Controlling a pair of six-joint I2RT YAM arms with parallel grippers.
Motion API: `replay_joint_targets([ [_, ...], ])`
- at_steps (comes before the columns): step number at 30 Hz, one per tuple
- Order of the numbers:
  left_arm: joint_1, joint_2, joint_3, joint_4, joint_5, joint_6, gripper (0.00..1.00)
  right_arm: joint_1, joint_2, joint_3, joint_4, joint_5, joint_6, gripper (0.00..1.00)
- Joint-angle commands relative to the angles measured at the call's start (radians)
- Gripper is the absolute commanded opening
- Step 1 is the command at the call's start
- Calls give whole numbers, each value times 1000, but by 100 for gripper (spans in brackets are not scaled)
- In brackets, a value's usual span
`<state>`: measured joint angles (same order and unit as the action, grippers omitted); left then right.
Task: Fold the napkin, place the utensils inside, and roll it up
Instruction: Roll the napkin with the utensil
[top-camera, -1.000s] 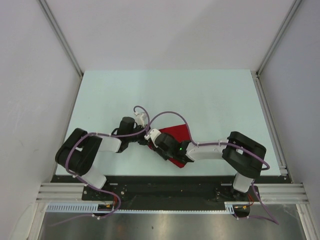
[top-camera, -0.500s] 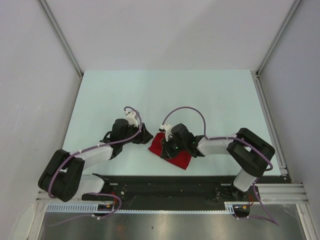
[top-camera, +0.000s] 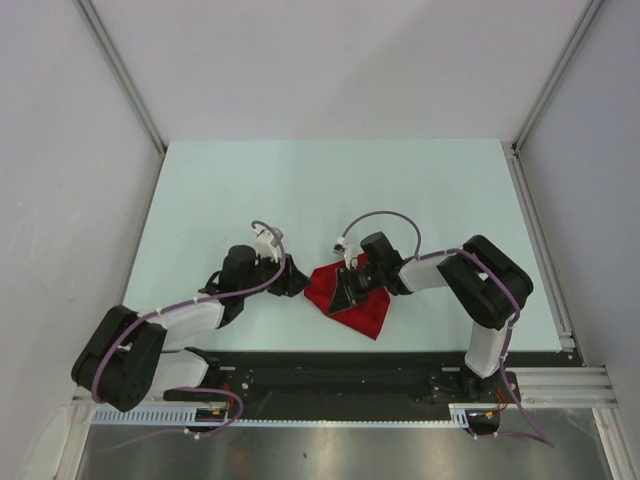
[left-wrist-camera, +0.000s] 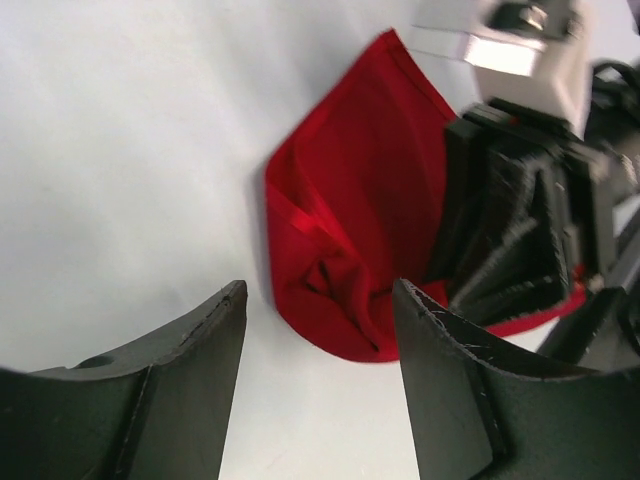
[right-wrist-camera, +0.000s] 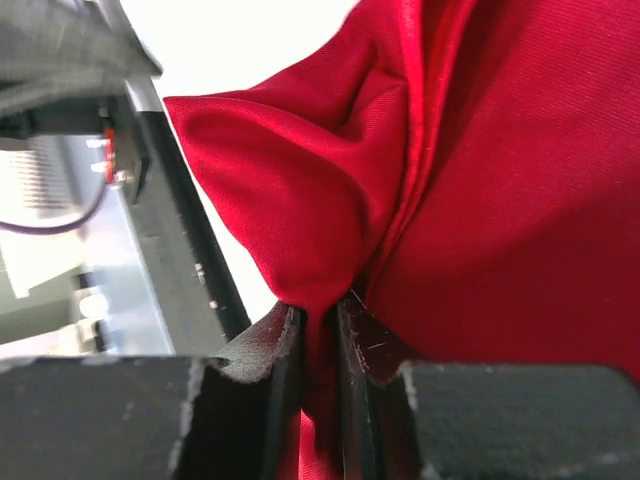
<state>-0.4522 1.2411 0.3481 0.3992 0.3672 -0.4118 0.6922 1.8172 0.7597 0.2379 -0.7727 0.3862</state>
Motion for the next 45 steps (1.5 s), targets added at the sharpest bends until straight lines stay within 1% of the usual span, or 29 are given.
replay_joint_targets([
  [1, -52, 6, -18, 104, 61, -15, 64, -52, 82, -5, -62, -52, 35, 18],
  [6, -103, 40, -14, 119, 53, -16, 63, -89, 143, 12, -78, -65, 52, 17],
  [16, -135, 126, 35, 138, 27, -19, 61, -109, 191, 44, -118, -77, 34, 17],
  [22, -152, 123, 31, 171, 12, -27, 60, -109, 197, 52, -137, -80, 20, 17],
  [29, -164, 104, 22, 184, -45, -27, 63, -109, 202, 61, -158, -85, 5, 17],
  [33, -166, 110, 25, 200, -50, -30, 63, -108, 209, 67, -164, -85, 0, 17],
  [37, -174, 133, 26, 216, -37, -33, 56, -108, 212, 72, -167, -83, -3, 17],
  [40, -177, 150, 26, 234, -30, -45, 47, -108, 212, 75, -172, -82, -6, 18],
  [41, -177, 158, 26, 242, -30, -50, 42, -108, 211, 76, -175, -79, -7, 19],
  [43, -178, 164, 28, 247, -31, -51, 35, -108, 206, 76, -180, -76, -10, 22],
  [44, -177, 169, 29, 244, -33, -53, 28, -109, 202, 78, -186, -73, -10, 24],
  [45, -178, 178, 35, 231, -42, -51, 25, -108, 194, 79, -189, -73, -13, 28],
])
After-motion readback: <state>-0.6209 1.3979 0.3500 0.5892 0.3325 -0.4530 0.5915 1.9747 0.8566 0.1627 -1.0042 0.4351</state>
